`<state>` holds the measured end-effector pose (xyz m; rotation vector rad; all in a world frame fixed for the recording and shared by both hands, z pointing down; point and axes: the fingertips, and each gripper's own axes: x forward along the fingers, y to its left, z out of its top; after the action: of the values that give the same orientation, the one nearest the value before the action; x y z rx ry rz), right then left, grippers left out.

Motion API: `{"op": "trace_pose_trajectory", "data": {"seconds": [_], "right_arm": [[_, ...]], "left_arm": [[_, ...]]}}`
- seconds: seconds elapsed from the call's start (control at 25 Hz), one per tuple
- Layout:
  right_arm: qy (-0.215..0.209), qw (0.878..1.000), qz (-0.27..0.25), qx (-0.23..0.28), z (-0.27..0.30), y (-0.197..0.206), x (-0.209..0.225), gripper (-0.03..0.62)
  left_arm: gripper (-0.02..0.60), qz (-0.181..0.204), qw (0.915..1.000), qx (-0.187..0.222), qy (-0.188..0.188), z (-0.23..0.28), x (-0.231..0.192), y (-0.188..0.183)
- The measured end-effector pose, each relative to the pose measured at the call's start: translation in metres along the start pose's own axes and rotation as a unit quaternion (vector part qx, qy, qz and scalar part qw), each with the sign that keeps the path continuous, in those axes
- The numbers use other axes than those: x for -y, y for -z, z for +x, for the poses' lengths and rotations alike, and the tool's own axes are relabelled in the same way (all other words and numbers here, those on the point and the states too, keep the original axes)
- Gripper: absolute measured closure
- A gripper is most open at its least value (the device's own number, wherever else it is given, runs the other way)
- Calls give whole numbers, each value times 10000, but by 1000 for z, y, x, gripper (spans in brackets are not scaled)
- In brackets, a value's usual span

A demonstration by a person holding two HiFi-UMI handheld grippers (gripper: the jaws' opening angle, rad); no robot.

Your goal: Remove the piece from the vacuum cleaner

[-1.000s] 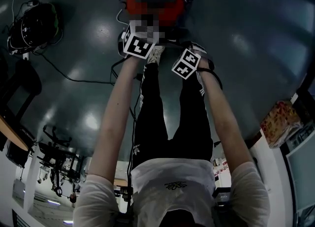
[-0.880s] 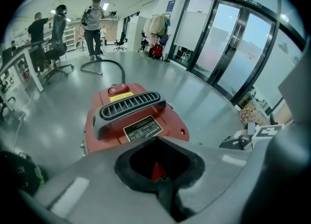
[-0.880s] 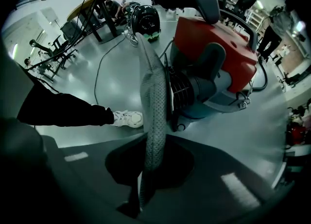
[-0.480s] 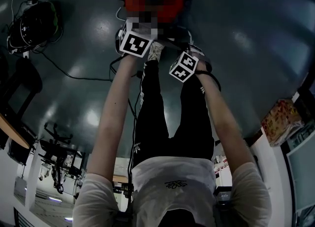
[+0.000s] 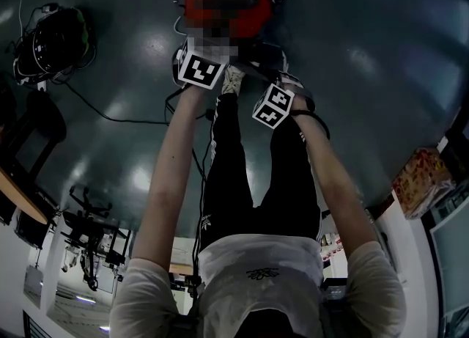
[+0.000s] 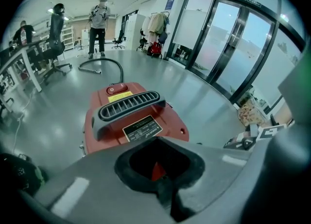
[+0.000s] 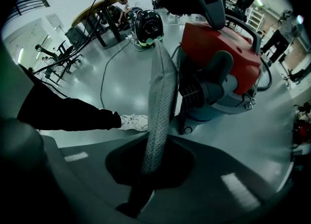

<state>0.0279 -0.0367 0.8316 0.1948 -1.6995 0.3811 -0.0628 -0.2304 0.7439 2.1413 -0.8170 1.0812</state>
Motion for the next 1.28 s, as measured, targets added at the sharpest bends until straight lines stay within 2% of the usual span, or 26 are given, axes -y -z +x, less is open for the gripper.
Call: {"op": "trace_pose_trajectory", "data": {"seconds": [0.52, 0.84, 1.0, 1.12, 1.16, 1.28], "right_arm": [[-58, 9999, 52, 99, -2, -5, -10, 560], [-211, 9995, -171, 147, 1, -9, -21, 560], [-411, 9977, -535, 74, -1, -9, -27, 559], [-721, 9914, -1085, -113, 0, 2, -50, 560], [-787, 9904, -1125, -147, 1, 9, -59, 560], [-817, 9947, -620, -96, -1, 21, -70, 559]], "left_arm": [[580, -101, 9999, 123, 25, -1, 0, -1], [580, -161, 9998, 96, -22, -2, -1, -1], [580, -171, 9997, 150, -31, -2, 0, -2], [580, -209, 9996, 179, -68, -3, -2, -1], [580, -233, 9995, 178, -81, -3, -2, -1], [580, -225, 9995, 190, -79, -2, -1, -1]]}}
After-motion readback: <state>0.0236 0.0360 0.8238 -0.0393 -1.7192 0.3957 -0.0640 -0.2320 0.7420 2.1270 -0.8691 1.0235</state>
